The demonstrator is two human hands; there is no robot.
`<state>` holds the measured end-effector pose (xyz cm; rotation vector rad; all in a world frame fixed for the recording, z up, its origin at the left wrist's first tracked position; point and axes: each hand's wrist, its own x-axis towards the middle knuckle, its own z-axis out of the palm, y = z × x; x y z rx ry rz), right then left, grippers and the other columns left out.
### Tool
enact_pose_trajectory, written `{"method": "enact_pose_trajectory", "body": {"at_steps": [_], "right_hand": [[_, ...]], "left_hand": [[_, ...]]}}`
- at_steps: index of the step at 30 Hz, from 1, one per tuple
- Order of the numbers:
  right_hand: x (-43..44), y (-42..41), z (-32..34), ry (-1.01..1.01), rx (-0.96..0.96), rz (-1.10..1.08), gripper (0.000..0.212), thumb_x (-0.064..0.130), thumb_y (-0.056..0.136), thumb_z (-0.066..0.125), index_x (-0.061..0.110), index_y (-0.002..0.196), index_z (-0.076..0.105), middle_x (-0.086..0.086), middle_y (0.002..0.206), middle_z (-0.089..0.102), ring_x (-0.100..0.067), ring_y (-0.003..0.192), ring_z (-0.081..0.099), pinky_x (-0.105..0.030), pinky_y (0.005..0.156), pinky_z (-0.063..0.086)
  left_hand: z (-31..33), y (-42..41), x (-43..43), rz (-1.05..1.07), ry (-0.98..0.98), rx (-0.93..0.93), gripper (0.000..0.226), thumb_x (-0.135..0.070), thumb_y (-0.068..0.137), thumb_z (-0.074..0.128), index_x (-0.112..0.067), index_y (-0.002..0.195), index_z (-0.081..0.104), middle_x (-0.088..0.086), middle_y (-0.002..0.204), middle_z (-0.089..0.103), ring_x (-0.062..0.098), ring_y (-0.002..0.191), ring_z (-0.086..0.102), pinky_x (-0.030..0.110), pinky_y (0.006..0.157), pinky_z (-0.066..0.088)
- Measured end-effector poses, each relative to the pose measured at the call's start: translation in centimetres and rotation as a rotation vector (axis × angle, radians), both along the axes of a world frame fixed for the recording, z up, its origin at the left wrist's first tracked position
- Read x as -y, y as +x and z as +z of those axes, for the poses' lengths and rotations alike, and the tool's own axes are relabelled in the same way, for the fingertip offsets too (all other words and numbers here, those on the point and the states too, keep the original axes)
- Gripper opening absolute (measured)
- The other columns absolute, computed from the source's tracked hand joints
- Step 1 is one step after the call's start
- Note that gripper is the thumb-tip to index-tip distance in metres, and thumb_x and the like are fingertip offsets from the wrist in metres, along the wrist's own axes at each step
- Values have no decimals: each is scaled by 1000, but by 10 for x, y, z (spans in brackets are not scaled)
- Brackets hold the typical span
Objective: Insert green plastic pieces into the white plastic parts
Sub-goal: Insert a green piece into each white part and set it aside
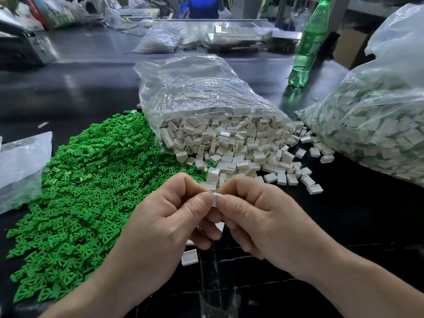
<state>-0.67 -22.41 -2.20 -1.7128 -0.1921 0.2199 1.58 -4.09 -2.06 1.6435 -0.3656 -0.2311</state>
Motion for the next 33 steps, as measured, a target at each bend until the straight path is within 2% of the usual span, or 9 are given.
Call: {"method": "enact_pose_trajectory", "body": {"at_steps": [6,8,10,12,15,23,26,30,33], "right_hand": [[-5,-2,6,190,-149,52,19,33,96,60,25,79,63,-2,70,59,-11,44,49,-20,37,35],[-15,-8,6,143,-162,131,23,31,99,59,29,76,62,4,64,60,-7,43,49,-20,38,36],[-27,-15,8,108,-155,188,25,29,101,57,30,76,63,8,59,60,-3,41,50,-17,38,37],[-33,-20,10,73,-125,187,20,28,101,56,27,84,65,5,63,60,-3,44,52,-15,41,39],[-34,-23,12,39,-90,165,14,27,103,55,27,99,68,3,68,61,-5,49,54,-19,45,44],[-39,-30,15,88,-79,132,22,20,103,56,36,112,69,16,69,65,5,56,62,-9,50,45],[-40,-29,16,150,-116,149,22,22,104,55,36,111,70,13,66,65,3,51,60,-10,47,44],[-40,-20,13,169,-110,159,19,28,101,55,26,87,69,9,58,56,-2,40,49,-15,37,37],[-31,-11,7,289,-141,93,25,37,94,59,27,71,61,-5,54,51,-11,33,38,-15,36,29]], "left_hand": [[-1,2,-4,75,89,175,46,-67,84,50,-26,89,70,2,86,73,17,80,71,31,69,57],[-1,0,0,9,-140,-43,67,-78,80,49,-19,103,70,13,103,72,35,91,71,51,76,56],[3,-8,5,-79,-264,-239,83,-84,76,47,-12,111,70,19,113,69,47,80,69,59,63,55],[3,-14,11,-103,-249,-264,82,-85,76,45,-12,101,74,13,112,71,49,69,68,60,50,53],[2,-17,17,-13,-303,-180,75,-75,82,45,-7,78,76,15,99,75,43,75,72,49,45,56],[7,-19,26,112,-347,13,72,-60,93,38,-6,60,72,17,76,74,33,77,73,28,67,57],[7,-20,25,115,-356,8,72,-61,94,38,-7,61,72,17,76,74,32,75,73,28,66,58],[10,-13,20,26,-312,-133,76,-77,84,39,-10,81,75,19,90,74,38,75,73,48,52,58],[11,-4,9,22,-254,-60,58,-65,86,48,-13,102,70,12,102,73,34,88,72,47,65,58]]}}
